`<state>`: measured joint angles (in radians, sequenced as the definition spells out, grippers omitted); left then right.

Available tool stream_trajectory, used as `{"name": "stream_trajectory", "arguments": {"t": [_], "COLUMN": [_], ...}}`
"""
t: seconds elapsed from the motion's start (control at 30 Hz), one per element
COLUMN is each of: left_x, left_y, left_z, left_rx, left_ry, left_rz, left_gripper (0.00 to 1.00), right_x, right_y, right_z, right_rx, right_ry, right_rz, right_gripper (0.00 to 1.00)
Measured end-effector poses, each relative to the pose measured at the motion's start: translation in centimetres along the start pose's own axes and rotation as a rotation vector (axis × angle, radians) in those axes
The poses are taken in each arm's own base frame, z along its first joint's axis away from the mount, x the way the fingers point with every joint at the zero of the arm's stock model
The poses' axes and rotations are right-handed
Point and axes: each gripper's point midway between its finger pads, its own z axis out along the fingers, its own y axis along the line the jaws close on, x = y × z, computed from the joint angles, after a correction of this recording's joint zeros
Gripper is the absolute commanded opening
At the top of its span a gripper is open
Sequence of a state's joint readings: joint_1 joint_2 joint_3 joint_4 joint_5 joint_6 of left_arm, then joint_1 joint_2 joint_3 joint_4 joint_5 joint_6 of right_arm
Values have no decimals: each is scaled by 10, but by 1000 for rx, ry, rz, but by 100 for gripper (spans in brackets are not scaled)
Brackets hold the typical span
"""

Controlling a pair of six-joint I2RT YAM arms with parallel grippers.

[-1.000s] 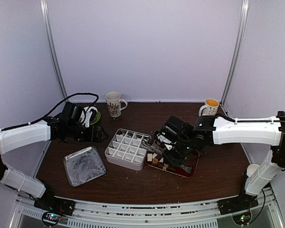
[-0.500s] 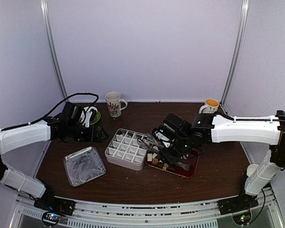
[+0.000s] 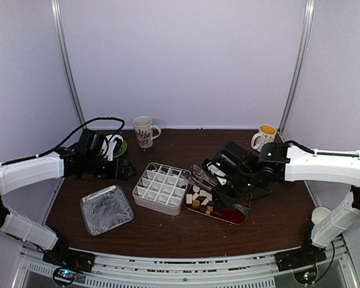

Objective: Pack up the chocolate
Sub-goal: Place the fake chocolate in the empty pocket of the box, then pick up the fake chocolate from the plate.

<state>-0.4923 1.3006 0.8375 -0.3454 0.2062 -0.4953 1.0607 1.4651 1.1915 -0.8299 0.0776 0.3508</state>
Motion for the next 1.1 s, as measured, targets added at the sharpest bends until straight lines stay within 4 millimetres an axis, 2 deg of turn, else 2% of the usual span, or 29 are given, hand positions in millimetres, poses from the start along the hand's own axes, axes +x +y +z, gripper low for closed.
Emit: {"name": "stream_trajectory", "arguments": {"t": [0.1,0.33,0.43,0.67,0.9,1.1], "left_x": [2,18,24,40,32,29], "left_y": [-3,-24,-28,-32,-47,-52], "left_z": [2,8,9,3,-13,-27], "left_rx": [11,59,81,132,199,237], "left_ry": [5,44,35,11,-68,-136], "left_rz": [6,52,64,82,111,131], "left_gripper": [95,95,95,95,95,95], "right_x": [11,55,67,82,87,94], "right_y": [-7,-25,-34,-52,-55,-52], "right_z": [-4,1,-1,-2,3,7], "right_rx": [12,49,61,74,68,47], "right_ry": [2,75,84,92,118,144], "right_rz": [15,41,72,150,179,187], "right_gripper": [42,42,42,43,41,40]}}
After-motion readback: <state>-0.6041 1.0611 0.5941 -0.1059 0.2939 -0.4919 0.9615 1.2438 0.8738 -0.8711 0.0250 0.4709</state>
